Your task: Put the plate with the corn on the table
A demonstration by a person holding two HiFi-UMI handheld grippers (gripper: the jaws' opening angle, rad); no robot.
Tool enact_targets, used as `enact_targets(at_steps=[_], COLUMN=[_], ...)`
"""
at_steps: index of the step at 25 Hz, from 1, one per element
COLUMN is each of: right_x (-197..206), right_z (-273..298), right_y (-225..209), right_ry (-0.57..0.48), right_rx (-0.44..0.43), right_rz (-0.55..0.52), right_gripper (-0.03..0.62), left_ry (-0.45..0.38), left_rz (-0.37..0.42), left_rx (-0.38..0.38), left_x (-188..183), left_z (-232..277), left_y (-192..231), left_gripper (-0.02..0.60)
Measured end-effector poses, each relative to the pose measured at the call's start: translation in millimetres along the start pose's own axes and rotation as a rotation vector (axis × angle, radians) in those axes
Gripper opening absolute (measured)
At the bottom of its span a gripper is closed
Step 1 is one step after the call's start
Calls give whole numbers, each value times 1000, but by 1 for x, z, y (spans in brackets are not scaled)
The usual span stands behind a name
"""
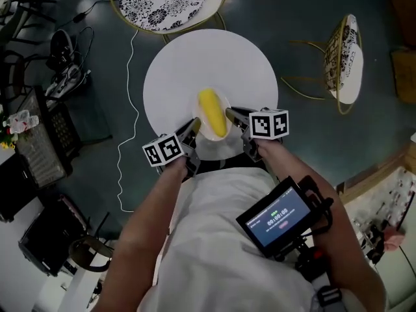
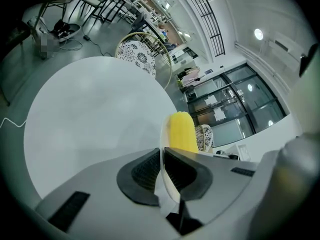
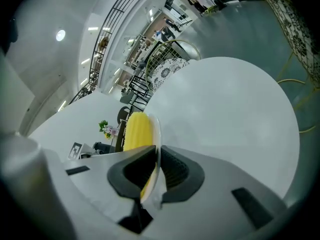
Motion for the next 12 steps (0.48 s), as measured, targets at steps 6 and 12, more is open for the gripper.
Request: enact_targets(at_steps=[6, 12], right_x=[-5, -11], right_z=[13, 20], right_y=[-20, -31], right_ry=[32, 46], right_rx=[-10, 15], right_rz=[-4, -35], right_gripper=[34, 34], left_ry=[-20, -47], left_rz=[3, -4], left_rx=[-38, -71], left_x=[-3, -6], left_z=[18, 24], left_y=[10, 15], left_gripper=[28, 28])
Point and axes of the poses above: the fingertips, and each gripper's own axes: z forward along the fingers, y to its left, x out of its underside, the point moved 1 cm from there along -z, backward along the fingers, and after that the axes turned 1 degree about y, right-handed, at the moved point
